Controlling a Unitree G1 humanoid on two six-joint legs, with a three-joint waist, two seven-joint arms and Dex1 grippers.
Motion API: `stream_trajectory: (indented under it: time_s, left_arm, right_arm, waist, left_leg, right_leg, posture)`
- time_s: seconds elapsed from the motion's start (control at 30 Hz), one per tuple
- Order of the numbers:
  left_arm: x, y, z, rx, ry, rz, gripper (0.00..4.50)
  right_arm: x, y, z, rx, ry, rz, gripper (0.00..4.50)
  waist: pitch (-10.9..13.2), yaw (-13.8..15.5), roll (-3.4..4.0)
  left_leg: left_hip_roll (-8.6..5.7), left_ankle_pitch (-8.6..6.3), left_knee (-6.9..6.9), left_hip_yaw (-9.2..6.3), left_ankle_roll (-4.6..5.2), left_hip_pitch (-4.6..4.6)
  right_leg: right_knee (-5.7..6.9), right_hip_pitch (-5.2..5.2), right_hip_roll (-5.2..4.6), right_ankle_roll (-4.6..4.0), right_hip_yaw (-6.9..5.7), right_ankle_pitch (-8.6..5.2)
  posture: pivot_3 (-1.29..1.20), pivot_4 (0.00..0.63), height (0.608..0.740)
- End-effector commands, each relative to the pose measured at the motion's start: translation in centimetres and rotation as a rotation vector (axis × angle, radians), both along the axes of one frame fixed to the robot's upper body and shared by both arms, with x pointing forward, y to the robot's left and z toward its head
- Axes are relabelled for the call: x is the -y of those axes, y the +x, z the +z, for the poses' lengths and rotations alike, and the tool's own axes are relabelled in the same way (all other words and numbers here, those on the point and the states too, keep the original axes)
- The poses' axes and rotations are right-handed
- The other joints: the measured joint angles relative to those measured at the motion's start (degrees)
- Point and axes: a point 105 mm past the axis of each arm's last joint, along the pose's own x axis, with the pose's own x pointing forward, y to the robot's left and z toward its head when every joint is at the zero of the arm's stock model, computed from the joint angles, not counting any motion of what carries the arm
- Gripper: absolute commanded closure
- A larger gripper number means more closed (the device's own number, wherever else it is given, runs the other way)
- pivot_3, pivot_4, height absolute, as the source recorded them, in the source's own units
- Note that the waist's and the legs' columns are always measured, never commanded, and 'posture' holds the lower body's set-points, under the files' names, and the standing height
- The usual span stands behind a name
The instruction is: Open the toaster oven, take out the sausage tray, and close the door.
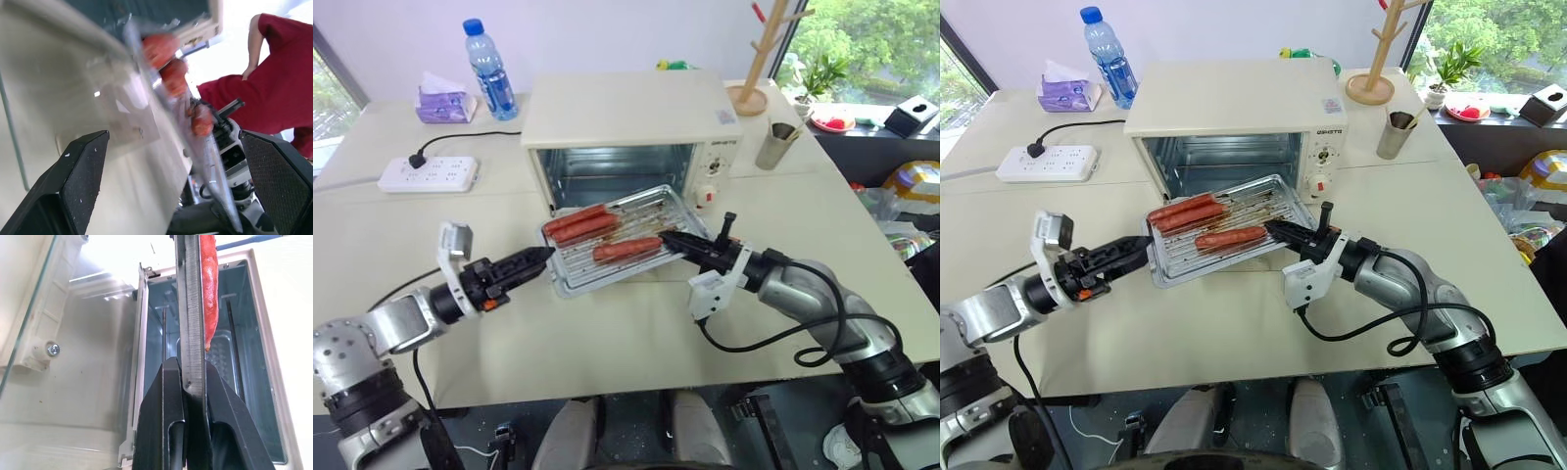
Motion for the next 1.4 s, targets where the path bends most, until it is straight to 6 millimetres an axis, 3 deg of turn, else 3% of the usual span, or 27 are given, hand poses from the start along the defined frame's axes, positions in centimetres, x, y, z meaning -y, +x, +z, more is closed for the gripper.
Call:
stream_trajectory:
  time_s: [0.03, 0.3, 1.13, 1.2, 1.4]
  left_arm:
    - [1.6, -0.4, 0.9, 0.011, -0.051, -0.037, 0.00]
    - [3.3, 0.3, 1.5, -0.042, -0.118, -0.033, 0.00]
    - [3.8, 0.8, 1.5, -0.044, -0.181, 0.002, 0.00]
    - [3.7, 0.8, 1.4, -0.050, -0.171, 0.005, 0.53]
    - [3.3, 1.0, 1.2, -0.062, -0.154, 0.024, 0.53]
  right_arm:
    - [-0.2, -0.6, 2.4, 0.076, 0.040, 0.028, 4.48]
    - [-0.5, -0.8, 2.3, 0.082, 0.041, 0.026, 4.48]
    - [0.0, -0.8, 1.9, 0.084, 0.032, -0.009, 4.48]
    - [0.0, -0.7, 2.0, 0.085, 0.032, -0.009, 4.50]
    - [0.2, -0.6, 2.1, 0.086, 0.032, -0.014, 4.50]
  waist:
    - [0.00, 0.04, 0.00]
    - [0.00, 0.13, 0.00]
    - [0.00, 0.17, 0.00]
    - [0.00, 0.17, 0.00]
    - [0.00, 0.18, 0.00]
  left_leg:
    - [0.00, 0.00, 0.00, 0.01, 0.00, 0.00]
    - [0.00, 0.00, 0.00, 0.03, 0.00, 0.00]
    - [0.00, 0.00, -0.01, 0.13, 0.01, 0.01]
    - [0.00, 0.00, -0.01, 0.13, 0.01, 0.01]
    - [0.00, 0.00, -0.01, 0.13, 0.01, 0.01]
  right_leg:
    - [0.00, 0.00, 0.00, -0.01, 0.01, 0.00]
    - [-0.01, 0.00, -0.01, -0.22, 0.03, -0.08]
    - [-0.03, 0.00, 0.02, -0.27, 0.05, -0.11]
    - [-0.03, 0.00, 0.02, -0.27, 0.05, -0.11]
    - [-0.04, 0.00, 0.01, -0.27, 0.05, -0.12]
  posture:
    - [0.00, 0.150, 0.739]
    - [0.00, 0.150, 0.739]
    - [0.00, 0.150, 0.739]
    - [0.00, 0.150, 0.739]
    - [0.00, 0.150, 0.739]
